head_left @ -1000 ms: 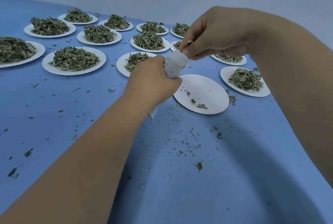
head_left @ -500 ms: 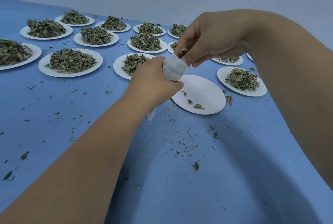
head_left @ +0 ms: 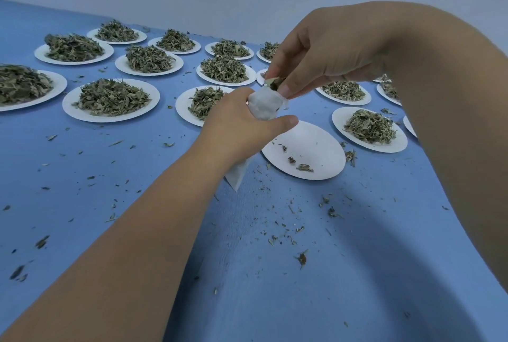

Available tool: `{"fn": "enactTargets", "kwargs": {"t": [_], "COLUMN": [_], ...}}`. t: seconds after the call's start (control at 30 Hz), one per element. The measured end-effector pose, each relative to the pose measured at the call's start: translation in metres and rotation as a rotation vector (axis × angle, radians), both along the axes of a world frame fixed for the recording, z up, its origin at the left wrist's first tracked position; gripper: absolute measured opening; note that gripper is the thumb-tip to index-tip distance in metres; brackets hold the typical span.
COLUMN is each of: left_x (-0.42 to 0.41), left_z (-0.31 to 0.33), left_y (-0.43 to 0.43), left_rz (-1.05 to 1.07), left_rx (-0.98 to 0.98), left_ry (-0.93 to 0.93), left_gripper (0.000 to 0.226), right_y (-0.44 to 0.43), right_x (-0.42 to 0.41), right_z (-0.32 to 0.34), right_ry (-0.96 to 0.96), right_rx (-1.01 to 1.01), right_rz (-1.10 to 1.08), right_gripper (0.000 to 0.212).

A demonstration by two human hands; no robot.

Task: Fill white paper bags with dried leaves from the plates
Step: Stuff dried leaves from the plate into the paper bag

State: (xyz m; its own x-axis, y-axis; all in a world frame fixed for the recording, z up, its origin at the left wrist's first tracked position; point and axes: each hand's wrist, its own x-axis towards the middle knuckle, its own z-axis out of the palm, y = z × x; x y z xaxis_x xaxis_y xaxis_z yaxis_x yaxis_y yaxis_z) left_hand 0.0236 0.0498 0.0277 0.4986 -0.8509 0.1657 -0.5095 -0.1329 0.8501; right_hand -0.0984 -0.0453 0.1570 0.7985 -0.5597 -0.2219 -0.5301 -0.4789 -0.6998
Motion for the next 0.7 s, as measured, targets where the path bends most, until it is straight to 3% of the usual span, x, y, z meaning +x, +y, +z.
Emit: {"fn": "enactTargets", "kwargs": {"t": [0.2,0.43,0.7], "left_x": [-0.001,0.000,0.000], "left_z": [0.006,0.002,-0.001], "left_y": [0.004,0.003,0.001], "left_rz": [0.005,0.001,-0.023], "left_rx": [-0.066,-0.115,-0.087], "left_ry": [0.034,0.021,-0.118], "left_gripper": [0.063,0.044,0.038], "right_y": [0.006,0.014,0.025], "right_x": [-0.004,0.001,0.014], "right_z": [0.007,0.006,0.007], "right_ry": [0.013,0.068,0.203], "right_rx": [-0.067,-0.218,-0.576], "right_rz": [0.010,-0.020,0.093], "right_gripper": [0.027,0.019,0.014]}}
